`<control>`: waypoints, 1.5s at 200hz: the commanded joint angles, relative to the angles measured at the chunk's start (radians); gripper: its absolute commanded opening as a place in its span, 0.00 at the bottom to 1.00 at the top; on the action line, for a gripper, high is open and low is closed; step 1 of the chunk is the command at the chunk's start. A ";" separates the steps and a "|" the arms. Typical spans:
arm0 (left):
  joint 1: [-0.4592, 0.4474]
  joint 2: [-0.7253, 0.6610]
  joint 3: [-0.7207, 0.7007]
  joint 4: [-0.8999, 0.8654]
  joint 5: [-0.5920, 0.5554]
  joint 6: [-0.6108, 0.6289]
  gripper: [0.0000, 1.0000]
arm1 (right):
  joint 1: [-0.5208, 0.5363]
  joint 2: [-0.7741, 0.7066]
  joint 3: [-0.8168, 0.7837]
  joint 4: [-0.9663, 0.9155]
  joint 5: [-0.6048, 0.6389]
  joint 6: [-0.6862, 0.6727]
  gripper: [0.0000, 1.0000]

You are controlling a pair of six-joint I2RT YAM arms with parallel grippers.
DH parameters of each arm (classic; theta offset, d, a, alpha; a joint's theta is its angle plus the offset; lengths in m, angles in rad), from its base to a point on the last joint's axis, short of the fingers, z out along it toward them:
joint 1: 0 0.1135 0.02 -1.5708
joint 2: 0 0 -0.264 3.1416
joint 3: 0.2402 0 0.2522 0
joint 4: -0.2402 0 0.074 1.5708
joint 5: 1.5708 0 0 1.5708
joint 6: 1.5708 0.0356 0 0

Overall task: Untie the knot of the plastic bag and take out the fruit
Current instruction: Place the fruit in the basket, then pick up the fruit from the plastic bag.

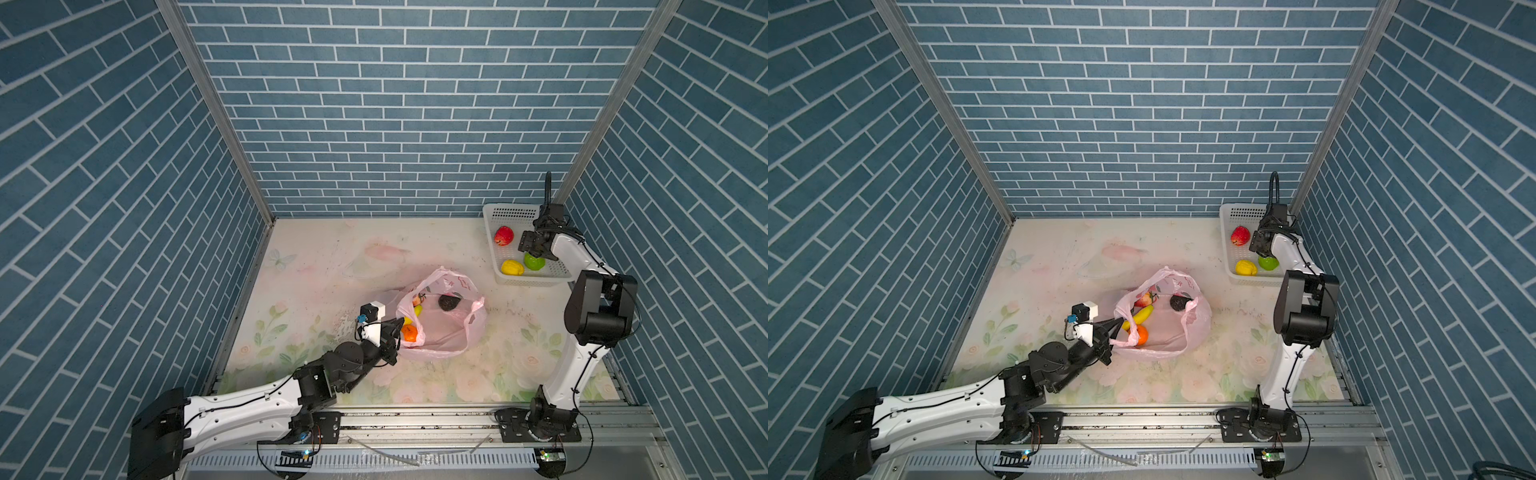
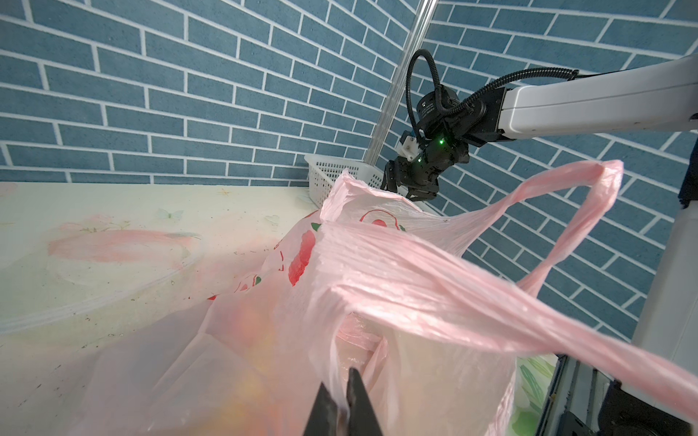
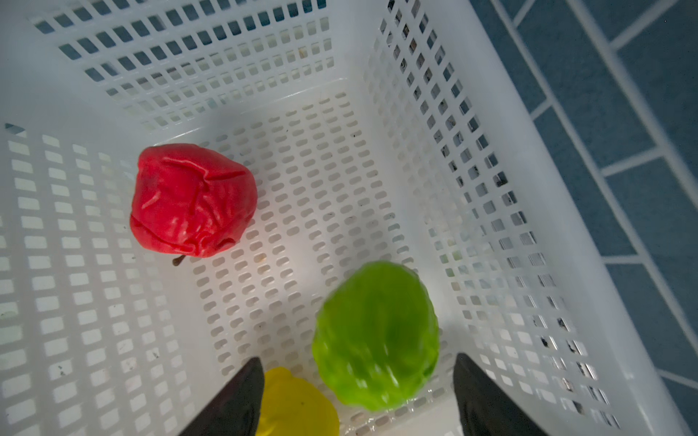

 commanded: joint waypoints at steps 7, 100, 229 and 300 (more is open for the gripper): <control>0.004 -0.008 0.019 -0.014 -0.012 0.006 0.10 | 0.002 -0.014 -0.002 -0.018 0.014 -0.012 0.80; 0.005 0.011 0.033 -0.001 -0.016 0.005 0.10 | 0.179 -0.290 -0.091 -0.179 -0.137 0.007 0.80; 0.007 0.019 0.026 0.079 -0.021 -0.015 0.10 | 0.802 -0.431 0.198 -0.611 -0.224 0.124 0.79; 0.016 -0.030 0.032 0.073 -0.021 -0.035 0.10 | 0.990 -0.445 0.122 -0.642 -0.126 0.235 0.77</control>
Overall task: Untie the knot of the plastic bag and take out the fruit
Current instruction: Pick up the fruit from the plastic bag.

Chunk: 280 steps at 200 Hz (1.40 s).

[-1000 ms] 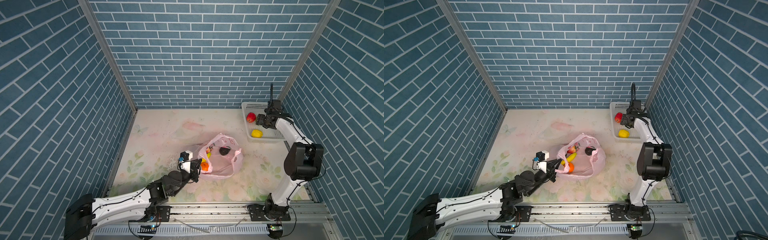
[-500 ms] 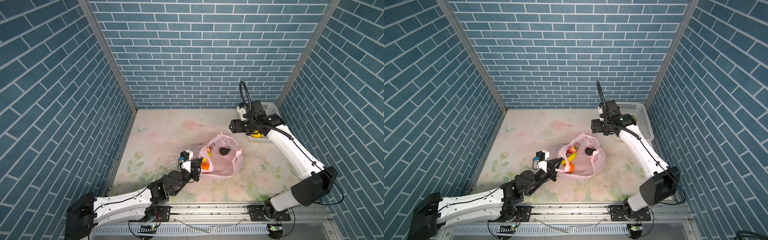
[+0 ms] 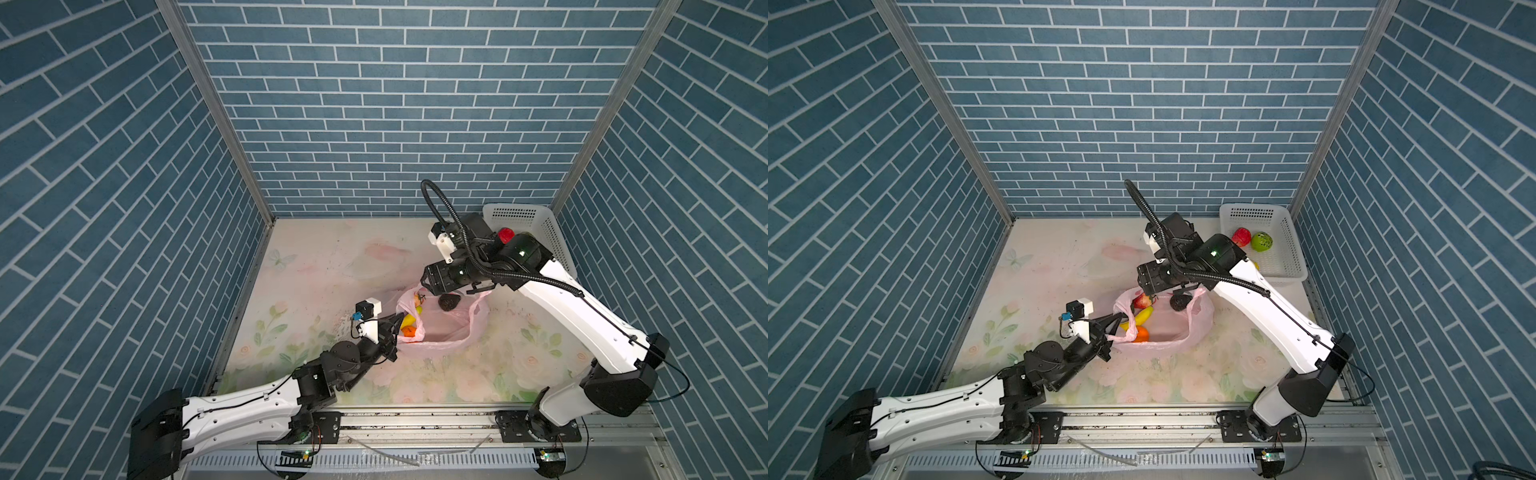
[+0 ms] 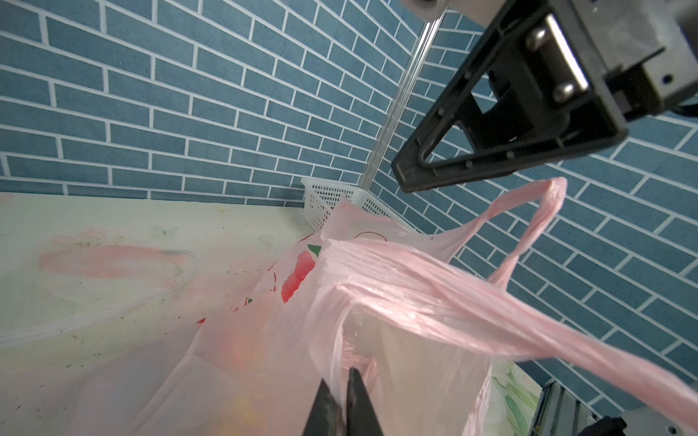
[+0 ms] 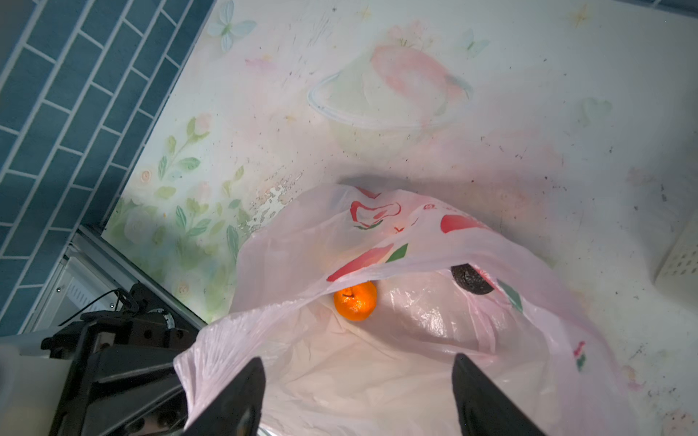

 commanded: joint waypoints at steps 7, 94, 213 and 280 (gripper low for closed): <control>0.012 -0.018 0.020 0.015 -0.006 -0.016 0.10 | 0.049 -0.025 -0.083 -0.032 0.086 0.086 0.76; 0.013 -0.002 -0.027 0.088 -0.034 -0.062 0.09 | 0.133 -0.177 -0.609 0.281 0.260 0.132 0.73; 0.014 0.081 -0.074 0.193 0.025 -0.122 0.08 | 0.215 -0.054 -0.894 0.474 0.275 0.133 0.76; 0.014 0.081 -0.104 0.175 0.074 -0.158 0.08 | 0.138 -0.025 -0.811 0.546 0.172 0.255 0.81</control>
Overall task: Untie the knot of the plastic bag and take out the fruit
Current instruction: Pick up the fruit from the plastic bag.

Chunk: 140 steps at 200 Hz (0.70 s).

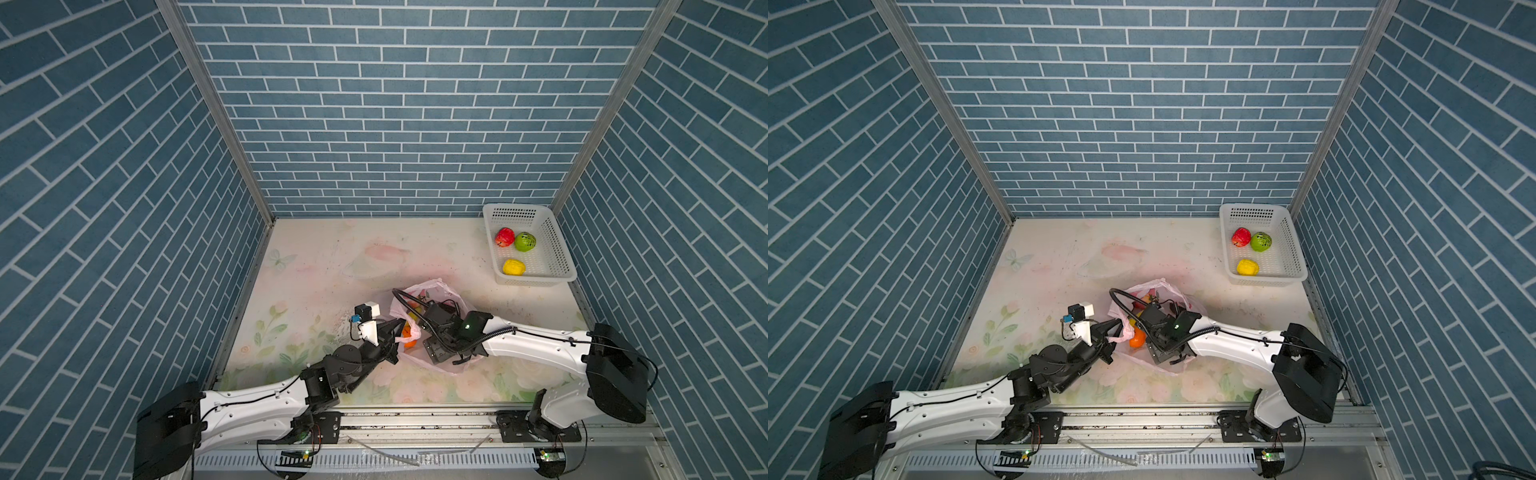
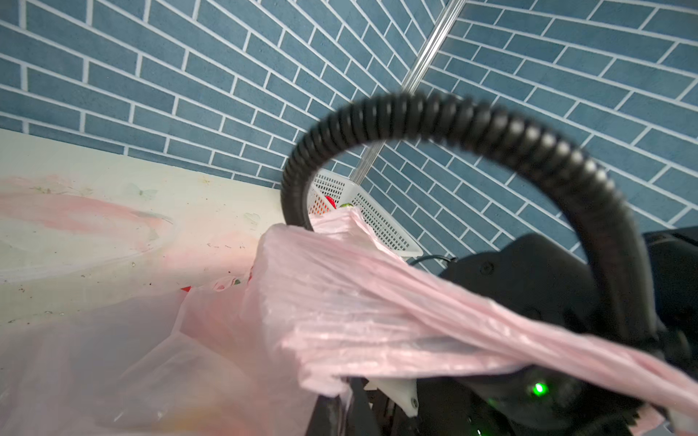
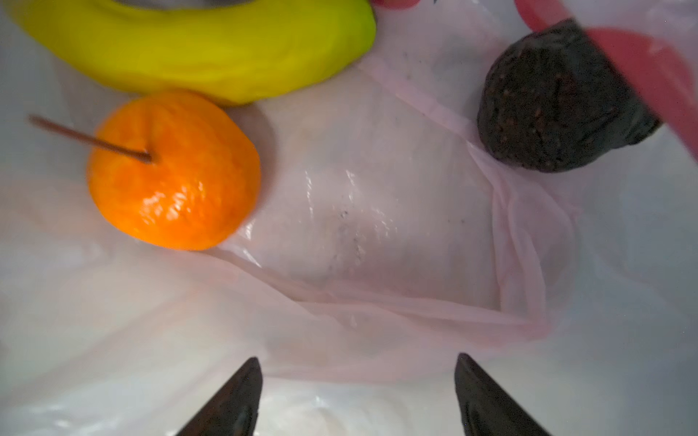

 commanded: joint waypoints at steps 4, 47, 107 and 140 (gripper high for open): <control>0.005 -0.013 -0.016 -0.003 0.029 -0.020 0.08 | -0.046 0.008 0.030 0.067 -0.072 0.122 0.81; 0.006 -0.089 -0.034 -0.101 0.020 -0.032 0.08 | -0.089 0.052 0.068 0.202 -0.218 0.155 0.81; 0.006 -0.155 -0.040 -0.215 0.009 -0.036 0.08 | -0.107 0.160 0.133 0.274 -0.370 0.196 0.81; 0.006 -0.172 -0.044 -0.276 0.013 -0.066 0.08 | -0.106 0.175 0.146 0.249 -0.433 0.224 0.81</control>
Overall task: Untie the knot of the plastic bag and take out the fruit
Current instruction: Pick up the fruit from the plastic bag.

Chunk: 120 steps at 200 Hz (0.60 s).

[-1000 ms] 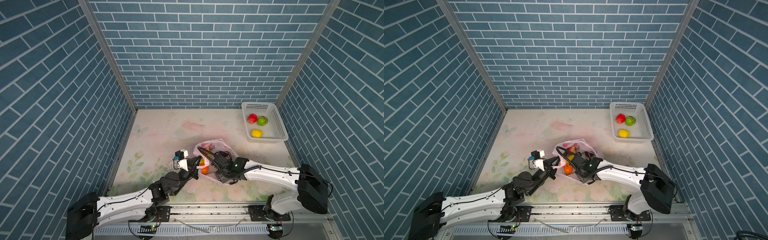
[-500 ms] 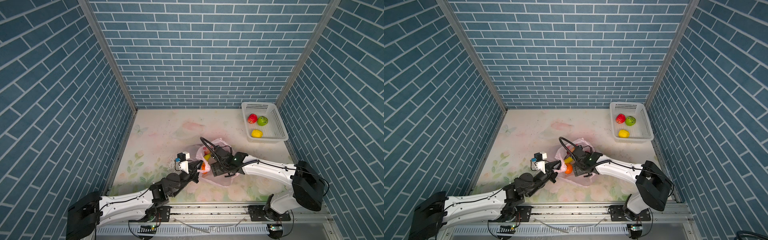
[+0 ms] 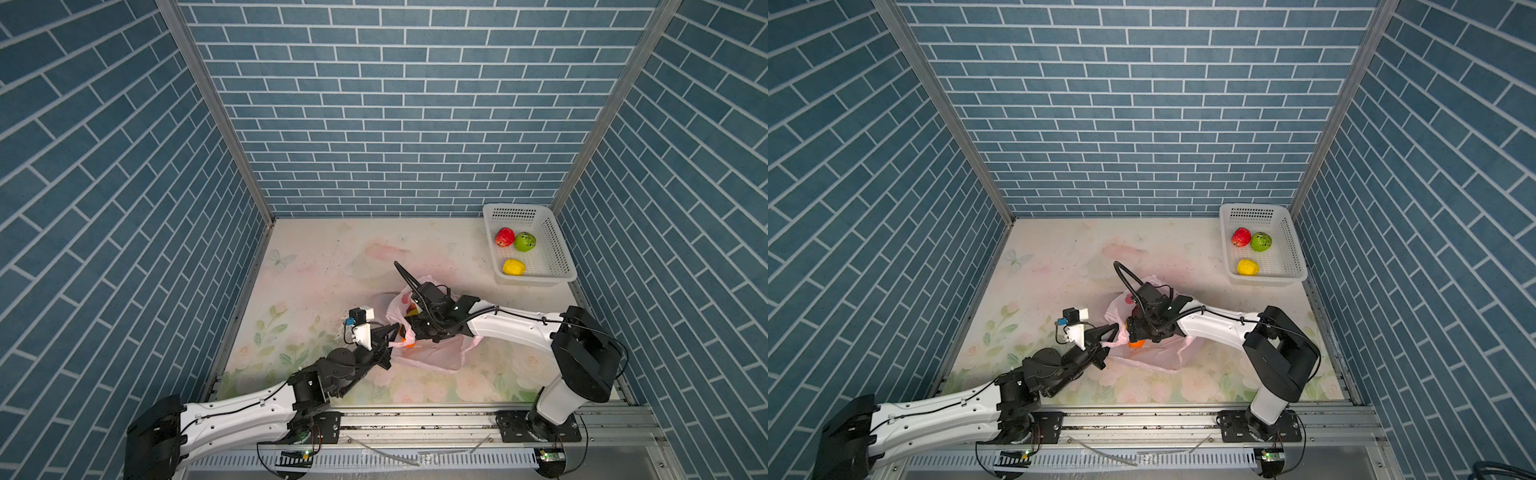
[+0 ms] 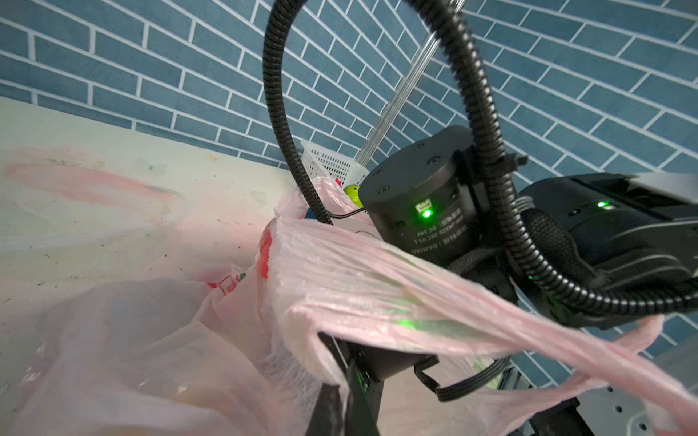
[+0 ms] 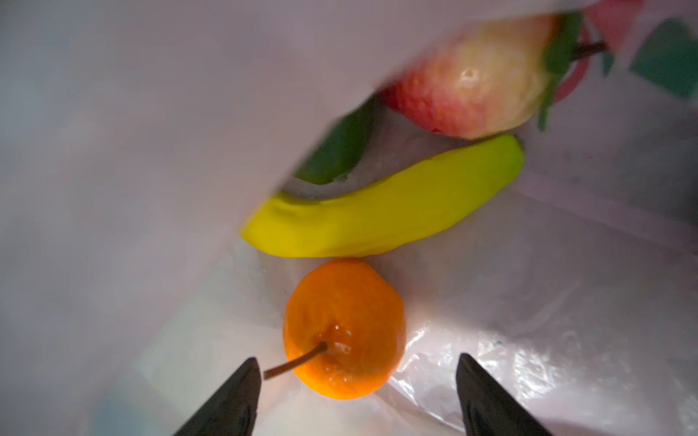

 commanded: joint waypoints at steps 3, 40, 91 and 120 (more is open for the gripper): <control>0.006 -0.026 -0.021 -0.078 0.001 -0.024 0.08 | -0.002 0.005 0.047 -0.013 -0.083 0.065 0.81; 0.005 -0.077 -0.011 -0.172 -0.006 -0.032 0.08 | 0.018 0.047 0.080 -0.079 -0.091 0.063 0.81; 0.005 -0.088 -0.006 -0.219 -0.005 -0.037 0.08 | 0.036 0.161 0.166 -0.140 -0.069 0.052 0.81; 0.005 -0.066 -0.008 -0.200 -0.006 -0.038 0.08 | 0.040 0.205 0.194 -0.180 -0.038 0.046 0.78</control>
